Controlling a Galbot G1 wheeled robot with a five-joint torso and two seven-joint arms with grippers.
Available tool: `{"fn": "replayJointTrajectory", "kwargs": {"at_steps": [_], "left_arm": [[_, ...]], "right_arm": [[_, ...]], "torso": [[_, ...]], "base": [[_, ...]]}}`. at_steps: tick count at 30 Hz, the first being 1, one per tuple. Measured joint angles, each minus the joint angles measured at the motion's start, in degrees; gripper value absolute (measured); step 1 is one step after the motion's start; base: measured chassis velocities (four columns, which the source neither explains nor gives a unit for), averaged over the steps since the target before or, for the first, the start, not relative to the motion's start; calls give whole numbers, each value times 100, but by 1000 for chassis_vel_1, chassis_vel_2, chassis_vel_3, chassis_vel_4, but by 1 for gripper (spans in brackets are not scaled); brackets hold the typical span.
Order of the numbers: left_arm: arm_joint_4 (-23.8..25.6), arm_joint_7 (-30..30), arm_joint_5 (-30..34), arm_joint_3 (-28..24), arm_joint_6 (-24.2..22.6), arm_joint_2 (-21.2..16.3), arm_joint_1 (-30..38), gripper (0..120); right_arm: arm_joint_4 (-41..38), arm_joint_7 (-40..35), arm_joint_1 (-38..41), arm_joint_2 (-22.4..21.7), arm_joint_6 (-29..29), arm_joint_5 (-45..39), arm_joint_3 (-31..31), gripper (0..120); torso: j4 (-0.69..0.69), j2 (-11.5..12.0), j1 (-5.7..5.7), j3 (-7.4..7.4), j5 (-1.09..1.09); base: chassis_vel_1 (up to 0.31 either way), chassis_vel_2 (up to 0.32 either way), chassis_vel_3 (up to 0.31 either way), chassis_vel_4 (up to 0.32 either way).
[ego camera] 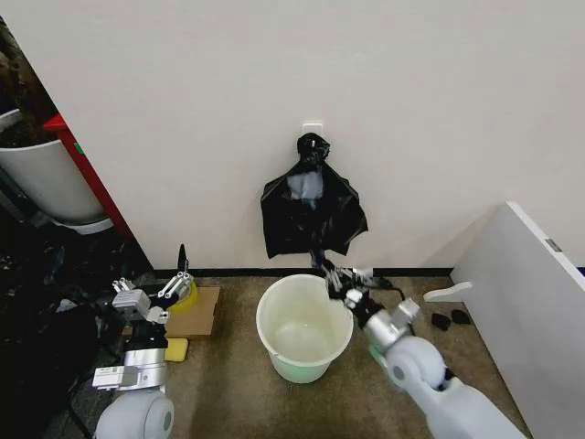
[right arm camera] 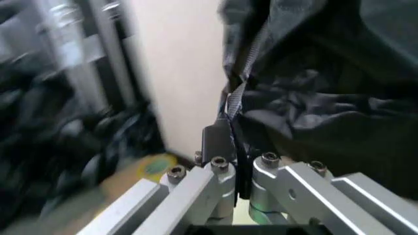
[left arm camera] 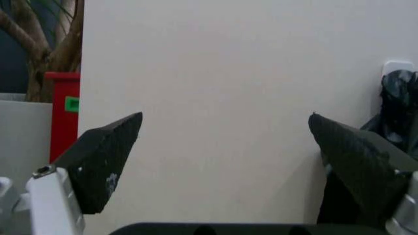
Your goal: Place the garbage bag over the trash bin.
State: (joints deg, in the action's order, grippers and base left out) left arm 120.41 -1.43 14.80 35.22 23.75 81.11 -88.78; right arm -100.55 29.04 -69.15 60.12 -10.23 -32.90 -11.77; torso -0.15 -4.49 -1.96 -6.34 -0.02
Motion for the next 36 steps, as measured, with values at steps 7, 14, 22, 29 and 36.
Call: {"fn": "replayJointTrajectory", "kwargs": {"at_steps": [7,14,22,29,36], "left_arm": [[42,1,-4,-3,-1,-3,-22,100],[67,-13,-5,46,-2,-30,-59,100],[40,-27,-38,5,-4,-4,-47,100],[23,-29,-57,-10,-8,-11,-42,100],[7,-29,-59,-12,-9,-36,-43,100]], "right_arm": [[688,2027,-39,96,-451,572,-495,0],[1330,2987,202,236,-768,1171,-927,0],[1376,3126,205,290,-1262,1212,-1105,2],[986,3612,-41,319,-1637,711,-1382,25],[493,3009,-404,356,-2245,809,-1556,51]], "torso": [[0,0,0,-1,-2],[1,0,-1,-1,-2],[1,0,-1,-1,-2],[0,0,-1,-1,-3],[-1,0,-1,-1,-3]], "base": [[0,0,0,0],[0,0,0,0],[0,0,0,0],[0,0,0,0],[0,0,0,0]]}}
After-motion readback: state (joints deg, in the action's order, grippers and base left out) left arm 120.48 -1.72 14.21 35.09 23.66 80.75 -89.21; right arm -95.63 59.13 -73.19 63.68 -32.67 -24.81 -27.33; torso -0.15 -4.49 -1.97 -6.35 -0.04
